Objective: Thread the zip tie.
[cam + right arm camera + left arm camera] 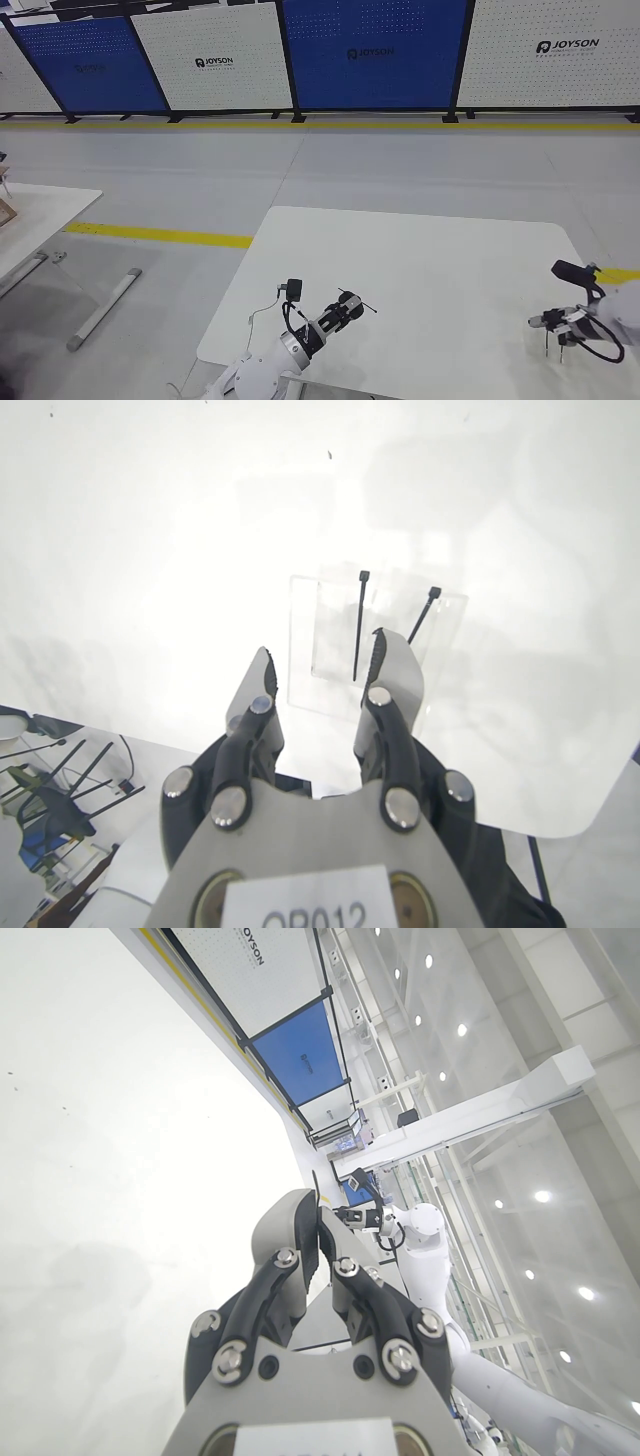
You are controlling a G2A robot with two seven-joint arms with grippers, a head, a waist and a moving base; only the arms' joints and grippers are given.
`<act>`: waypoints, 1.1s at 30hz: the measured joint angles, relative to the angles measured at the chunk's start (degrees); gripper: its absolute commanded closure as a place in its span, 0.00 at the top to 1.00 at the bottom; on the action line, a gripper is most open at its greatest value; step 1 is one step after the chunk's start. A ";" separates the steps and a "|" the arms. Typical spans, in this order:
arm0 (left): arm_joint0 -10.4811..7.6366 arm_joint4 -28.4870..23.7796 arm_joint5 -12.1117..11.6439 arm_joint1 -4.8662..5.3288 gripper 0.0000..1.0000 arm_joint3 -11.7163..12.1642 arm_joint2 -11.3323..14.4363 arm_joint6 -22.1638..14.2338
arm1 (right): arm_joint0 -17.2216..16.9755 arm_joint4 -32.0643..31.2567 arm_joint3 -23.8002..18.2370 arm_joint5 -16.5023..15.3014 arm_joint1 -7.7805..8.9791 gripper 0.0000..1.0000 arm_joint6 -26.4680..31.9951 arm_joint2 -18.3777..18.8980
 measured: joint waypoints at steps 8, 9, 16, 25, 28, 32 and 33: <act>0.00 0.00 0.00 0.00 0.00 0.00 0.00 0.00 | -0.38 -0.99 0.87 0.00 -0.68 0.40 -0.03 0.07; 0.00 0.00 0.00 0.00 0.00 0.00 0.00 0.00 | -0.34 -0.97 1.06 0.00 -0.76 0.40 -0.02 0.13; 0.00 0.00 0.00 0.00 0.00 0.00 0.00 0.00 | -0.35 -1.61 1.97 0.00 -1.30 0.33 0.19 0.77; 0.00 0.00 0.00 0.00 0.00 0.00 0.00 0.00 | 1.38 -3.22 3.77 0.00 -2.39 0.33 1.73 -0.25; 0.00 0.00 0.00 0.00 0.00 0.00 0.00 0.00 | 2.03 -4.33 4.73 0.00 -2.84 0.33 2.03 -0.68; 0.00 0.00 0.00 0.00 0.00 0.00 0.00 0.00 | 2.76 -5.38 5.46 0.00 -3.54 0.33 2.34 -1.37; 0.00 0.00 0.00 0.00 0.00 0.00 0.00 0.00 | 2.93 -5.55 5.64 0.00 -3.69 0.32 2.35 -1.51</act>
